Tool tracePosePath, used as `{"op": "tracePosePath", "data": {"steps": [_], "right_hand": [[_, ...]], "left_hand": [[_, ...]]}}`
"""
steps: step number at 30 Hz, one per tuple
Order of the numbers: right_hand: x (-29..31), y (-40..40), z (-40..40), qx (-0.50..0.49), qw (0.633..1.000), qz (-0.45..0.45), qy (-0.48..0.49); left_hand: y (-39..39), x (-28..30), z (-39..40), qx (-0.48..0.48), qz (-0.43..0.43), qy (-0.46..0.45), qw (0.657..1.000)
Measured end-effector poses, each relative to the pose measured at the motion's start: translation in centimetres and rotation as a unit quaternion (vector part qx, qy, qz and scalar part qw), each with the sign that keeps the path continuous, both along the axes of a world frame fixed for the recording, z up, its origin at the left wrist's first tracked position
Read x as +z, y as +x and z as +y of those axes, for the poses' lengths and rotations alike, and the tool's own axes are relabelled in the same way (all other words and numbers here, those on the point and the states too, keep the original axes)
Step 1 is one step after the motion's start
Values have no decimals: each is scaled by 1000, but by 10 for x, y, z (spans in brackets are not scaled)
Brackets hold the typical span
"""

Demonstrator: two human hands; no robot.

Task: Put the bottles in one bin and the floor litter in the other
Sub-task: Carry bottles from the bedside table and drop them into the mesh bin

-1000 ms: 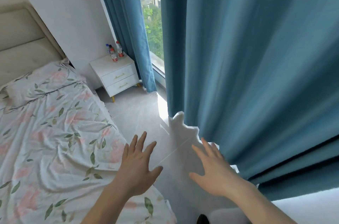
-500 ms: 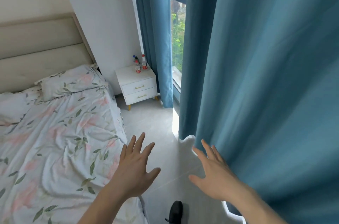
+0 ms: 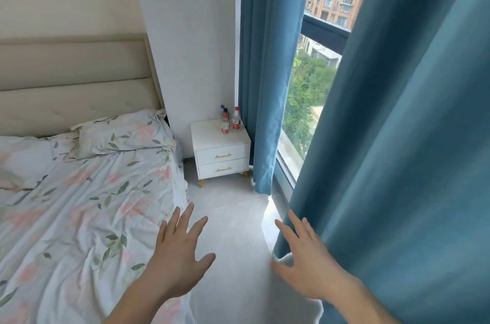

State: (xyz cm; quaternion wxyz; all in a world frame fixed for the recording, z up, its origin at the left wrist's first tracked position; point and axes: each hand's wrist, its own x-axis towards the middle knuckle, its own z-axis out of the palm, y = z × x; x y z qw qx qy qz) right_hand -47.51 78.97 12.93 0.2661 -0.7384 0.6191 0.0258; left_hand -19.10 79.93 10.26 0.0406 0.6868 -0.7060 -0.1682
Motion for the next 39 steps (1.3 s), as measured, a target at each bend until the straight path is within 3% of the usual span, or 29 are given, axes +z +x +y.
{"op": "tracePosePath", "data": {"steps": [13, 32, 39], "right_hand": [[-18, 33, -221, 17, 1000, 17, 1], [-46, 94, -598, 114, 992, -48, -2], [-79, 128, -714, 105, 994, -7, 11]], "left_hand": [[41, 3, -233, -12, -2, 5, 1000], [79, -26, -516, 104, 10, 56, 993], [115, -54, -639, 87, 7, 69, 994]]}}
